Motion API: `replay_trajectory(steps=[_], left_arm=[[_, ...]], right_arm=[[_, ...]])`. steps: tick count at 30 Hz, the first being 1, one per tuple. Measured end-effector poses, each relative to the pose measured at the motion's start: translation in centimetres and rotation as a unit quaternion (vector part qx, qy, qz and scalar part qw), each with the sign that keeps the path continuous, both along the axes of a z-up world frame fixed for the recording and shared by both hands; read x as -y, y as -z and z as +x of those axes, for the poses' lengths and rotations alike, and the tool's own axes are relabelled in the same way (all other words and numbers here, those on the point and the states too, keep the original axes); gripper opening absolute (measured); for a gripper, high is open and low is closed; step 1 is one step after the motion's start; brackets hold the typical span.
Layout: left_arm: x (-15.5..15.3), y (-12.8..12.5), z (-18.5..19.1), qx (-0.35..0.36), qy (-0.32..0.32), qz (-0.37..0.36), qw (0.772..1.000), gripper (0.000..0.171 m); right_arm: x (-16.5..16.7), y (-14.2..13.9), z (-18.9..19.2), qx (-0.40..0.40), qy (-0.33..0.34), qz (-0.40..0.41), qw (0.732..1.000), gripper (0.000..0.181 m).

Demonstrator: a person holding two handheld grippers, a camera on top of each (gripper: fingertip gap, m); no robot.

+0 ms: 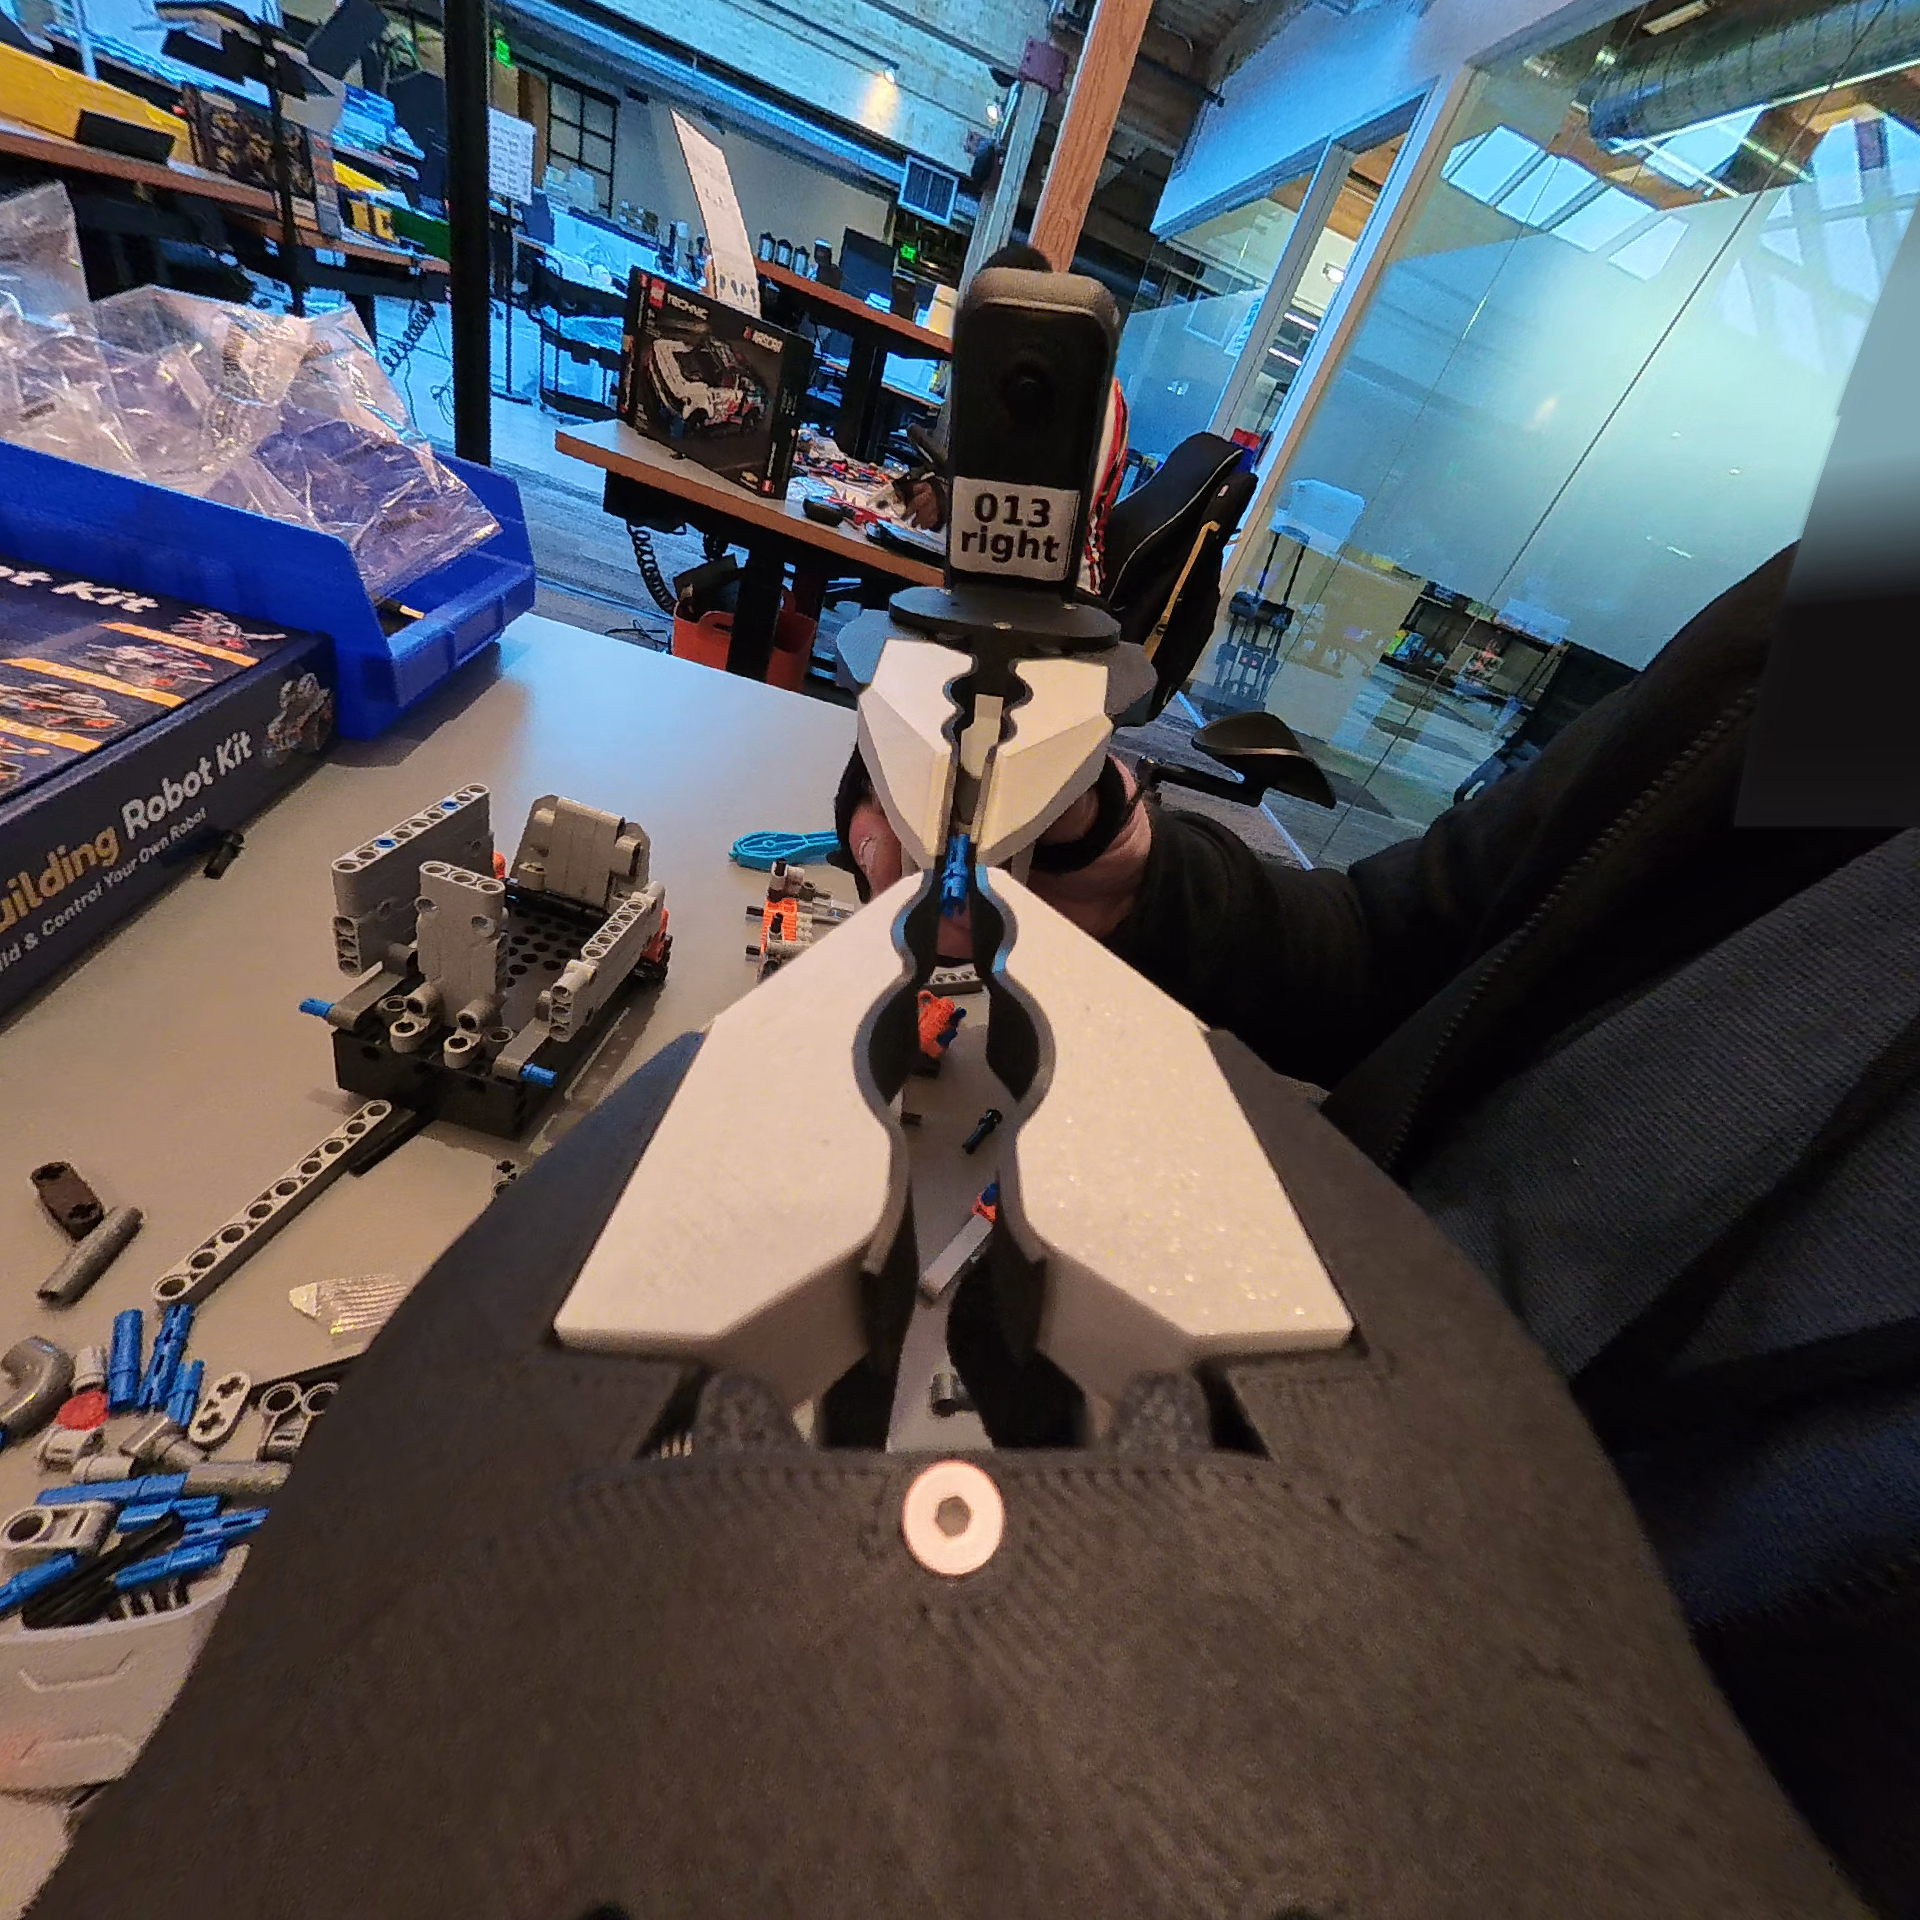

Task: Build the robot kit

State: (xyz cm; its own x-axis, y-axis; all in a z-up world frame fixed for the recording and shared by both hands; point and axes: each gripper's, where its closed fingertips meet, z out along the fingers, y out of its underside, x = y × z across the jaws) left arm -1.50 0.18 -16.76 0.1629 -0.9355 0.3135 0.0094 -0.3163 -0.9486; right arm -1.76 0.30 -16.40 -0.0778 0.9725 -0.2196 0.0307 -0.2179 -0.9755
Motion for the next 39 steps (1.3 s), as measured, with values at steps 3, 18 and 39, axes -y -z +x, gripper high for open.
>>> replay_trajectory(steps=[3, 18, 39], left_arm=[[0.0, 0.1, 0.1, -0.005, 0.002, -0.003, 1.0, 0.003], [-0.7, 1.2, 0.1, -0.056, -0.016, 0.008, 0.998, 0.002], [0.4, 2.5, 1.4, -0.044, 0.069, -0.076, 0.994, 0.001]], right_arm=[[0.1, 0.4, 0.0, 0.011, 0.004, 0.021, 1.0, 0.001], [-0.6, 2.4, -0.1, 0.08, 0.032, 0.065, 0.994, 0.0], [0.2, 3.5, 1.1, 0.153, 0.049, 0.216, 0.963, 0.019]])
